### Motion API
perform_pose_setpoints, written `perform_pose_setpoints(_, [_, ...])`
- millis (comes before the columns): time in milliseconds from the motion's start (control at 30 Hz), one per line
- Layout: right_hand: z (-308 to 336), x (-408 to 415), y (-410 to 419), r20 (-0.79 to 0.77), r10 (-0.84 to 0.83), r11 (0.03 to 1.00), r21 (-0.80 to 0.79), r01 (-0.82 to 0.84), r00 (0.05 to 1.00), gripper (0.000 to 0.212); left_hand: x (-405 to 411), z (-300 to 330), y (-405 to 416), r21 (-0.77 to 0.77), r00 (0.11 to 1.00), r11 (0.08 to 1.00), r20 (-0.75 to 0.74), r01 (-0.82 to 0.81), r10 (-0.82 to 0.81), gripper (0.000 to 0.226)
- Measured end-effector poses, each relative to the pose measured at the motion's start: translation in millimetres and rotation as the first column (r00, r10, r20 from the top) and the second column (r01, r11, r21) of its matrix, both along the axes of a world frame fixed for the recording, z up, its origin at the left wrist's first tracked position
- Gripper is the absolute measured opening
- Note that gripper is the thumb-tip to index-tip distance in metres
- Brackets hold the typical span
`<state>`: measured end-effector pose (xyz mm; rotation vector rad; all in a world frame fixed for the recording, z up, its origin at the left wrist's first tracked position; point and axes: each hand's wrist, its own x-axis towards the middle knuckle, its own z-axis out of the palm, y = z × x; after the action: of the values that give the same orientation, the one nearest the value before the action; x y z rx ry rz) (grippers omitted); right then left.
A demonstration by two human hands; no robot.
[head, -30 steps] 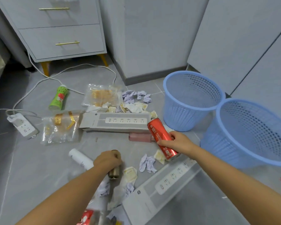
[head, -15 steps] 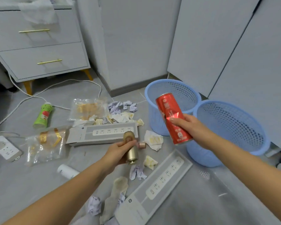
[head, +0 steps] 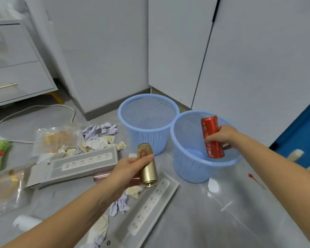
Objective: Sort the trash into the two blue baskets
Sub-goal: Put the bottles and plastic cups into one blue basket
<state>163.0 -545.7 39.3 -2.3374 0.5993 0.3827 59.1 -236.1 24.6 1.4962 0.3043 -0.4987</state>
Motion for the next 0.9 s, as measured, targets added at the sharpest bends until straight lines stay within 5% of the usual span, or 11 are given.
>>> perform_pose_setpoints(200, [-41.4, 9.8, 22.7, -0.307, 0.108, 0.994, 0.01, -0.11, 0.946, 0.055, 6.7, 0.3, -1.7, -0.018, 0.995, 0.995, -0.013, -0.096, 0.096, 0.032])
perform_pose_setpoints(500, [-62.7, 16.4, 35.4, -0.45, 0.184, 0.957, -0.121, -0.264, 0.874, 0.071, 6.4, -2.0, -3.2, -0.048, 0.991, 0.99, -0.022, -0.132, 0.131, 0.032])
perform_pose_setpoints(533, [-56.4, 19.1, 36.2, -0.359, 0.204, 0.937, -0.198, -0.288, 0.911, 0.069, 6.1, -2.0, -3.9, -0.065, 0.992, 0.99, -0.017, -0.125, 0.124, 0.033])
perform_pose_setpoints(600, [-39.5, 25.3, 39.5, 0.163, 0.21, 0.949, -0.272, -0.161, 0.964, 0.049, 6.1, -1.8, -6.3, -0.112, 0.993, 0.987, -0.006, -0.117, 0.117, 0.033])
perform_pose_setpoints(667, [-8.2, 17.2, 56.8, 0.686, 0.027, 0.998, 0.018, -0.054, 0.727, 0.028, 7.1, -1.1, -8.8, -0.185, 0.992, 0.975, -0.005, -0.124, 0.125, 0.029])
perform_pose_setpoints(700, [7.6, 10.1, 69.9, 0.769, -0.03, 0.982, 0.142, -0.124, 0.639, 0.02, 8.1, -0.2, -10.8, -0.243, 0.99, 0.96, -0.018, -0.142, 0.142, 0.028])
perform_pose_setpoints(733, [22.7, 0.0, 85.8, 0.773, -0.034, 0.941, 0.238, -0.24, 0.633, 0.014, 9.2, 1.3, -12.4, -0.309, 0.985, 0.936, -0.039, -0.171, 0.167, 0.029])
perform_pose_setpoints(800, [32.5, -21.3, 116.0, 0.617, 0.146, 0.794, 0.393, -0.463, 0.773, 0.016, 11.7, 5.1, -15.7, -0.419, 0.975, 0.88, -0.075, -0.223, 0.211, 0.03])
perform_pose_setpoints(900, [24.0, -52.5, 143.6, 0.369, 0.425, 0.703, 0.441, -0.558, 0.826, 0.038, 14.4, 10.5, -19.9, -0.515, 0.976, 0.833, -0.044, -0.203, 0.211, 0.029])
